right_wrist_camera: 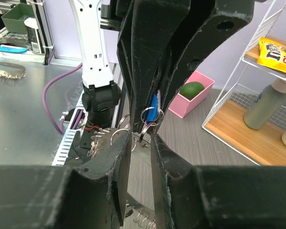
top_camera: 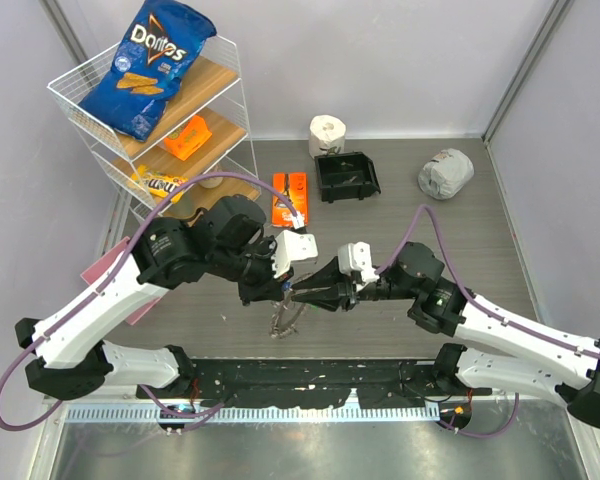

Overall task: Remove the keys from the keyring
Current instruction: Remove the key from the keyring.

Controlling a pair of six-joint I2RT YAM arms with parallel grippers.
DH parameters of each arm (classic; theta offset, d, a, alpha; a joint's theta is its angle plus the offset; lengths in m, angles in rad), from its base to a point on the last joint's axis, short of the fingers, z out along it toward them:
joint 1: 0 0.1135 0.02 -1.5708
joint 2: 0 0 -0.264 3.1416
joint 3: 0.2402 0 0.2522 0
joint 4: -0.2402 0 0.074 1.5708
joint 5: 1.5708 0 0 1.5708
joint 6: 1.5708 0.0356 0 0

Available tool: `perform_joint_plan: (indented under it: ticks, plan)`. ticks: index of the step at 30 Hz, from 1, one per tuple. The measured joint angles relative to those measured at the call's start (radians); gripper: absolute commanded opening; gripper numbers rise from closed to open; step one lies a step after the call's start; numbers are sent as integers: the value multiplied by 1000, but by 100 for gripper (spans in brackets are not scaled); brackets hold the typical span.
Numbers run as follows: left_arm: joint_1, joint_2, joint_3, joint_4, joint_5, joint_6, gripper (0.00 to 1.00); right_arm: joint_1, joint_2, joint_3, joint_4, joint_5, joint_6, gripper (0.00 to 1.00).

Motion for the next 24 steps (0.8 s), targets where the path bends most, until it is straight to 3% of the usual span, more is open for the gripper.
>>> perform_joint_plan:
  ticks: [5, 24]
  plan:
    - [-3, 0, 1, 0, 2, 0, 0, 0, 11, 14, 0, -4, 6, 5]
    - [-6, -6, -2, 12, 3, -5, 0, -3, -122, -41, 15, 35, 9, 5]
